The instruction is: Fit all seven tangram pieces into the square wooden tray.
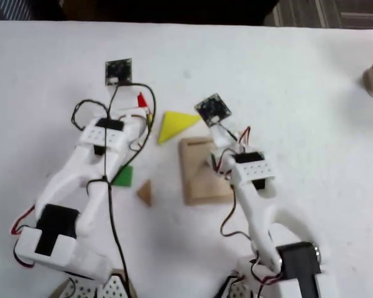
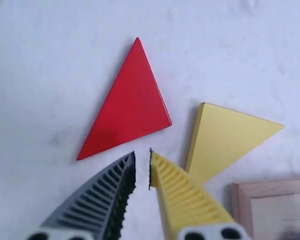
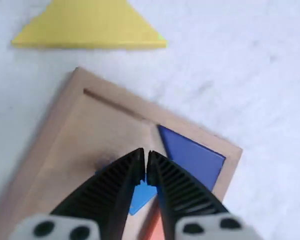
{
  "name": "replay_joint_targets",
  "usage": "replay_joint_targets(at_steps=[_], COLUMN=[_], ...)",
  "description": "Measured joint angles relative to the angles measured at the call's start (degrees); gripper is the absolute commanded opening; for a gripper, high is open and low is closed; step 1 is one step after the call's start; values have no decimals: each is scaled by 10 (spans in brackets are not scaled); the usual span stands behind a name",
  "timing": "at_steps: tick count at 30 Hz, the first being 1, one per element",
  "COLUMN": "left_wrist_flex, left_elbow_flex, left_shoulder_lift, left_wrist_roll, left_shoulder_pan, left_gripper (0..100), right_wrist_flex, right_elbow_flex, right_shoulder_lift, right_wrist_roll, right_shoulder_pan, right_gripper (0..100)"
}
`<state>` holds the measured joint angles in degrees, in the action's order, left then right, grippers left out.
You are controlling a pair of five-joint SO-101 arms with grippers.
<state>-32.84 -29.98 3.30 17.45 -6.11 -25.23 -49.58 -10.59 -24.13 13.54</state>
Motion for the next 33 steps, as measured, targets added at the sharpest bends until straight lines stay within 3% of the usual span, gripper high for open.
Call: replay_joint_targets(at_steps=[9, 16, 33], left_wrist_flex=[0, 0, 0], left_elbow_flex=[0, 0, 0], left_shoulder_lift=[0, 0, 0], left_wrist_roll=[0, 0, 0], left_shoulder_pan=[0, 0, 0], left_gripper=[86, 86, 86], right_wrist_flex=[-64, -129, -241], right_elbow_flex=[98, 104, 110], right_shoulder_lift=[104, 104, 86], right_wrist_roll=[-7, -41, -45], right_shoulder_pan=[-30, -31, -29], right_gripper=[18, 18, 18])
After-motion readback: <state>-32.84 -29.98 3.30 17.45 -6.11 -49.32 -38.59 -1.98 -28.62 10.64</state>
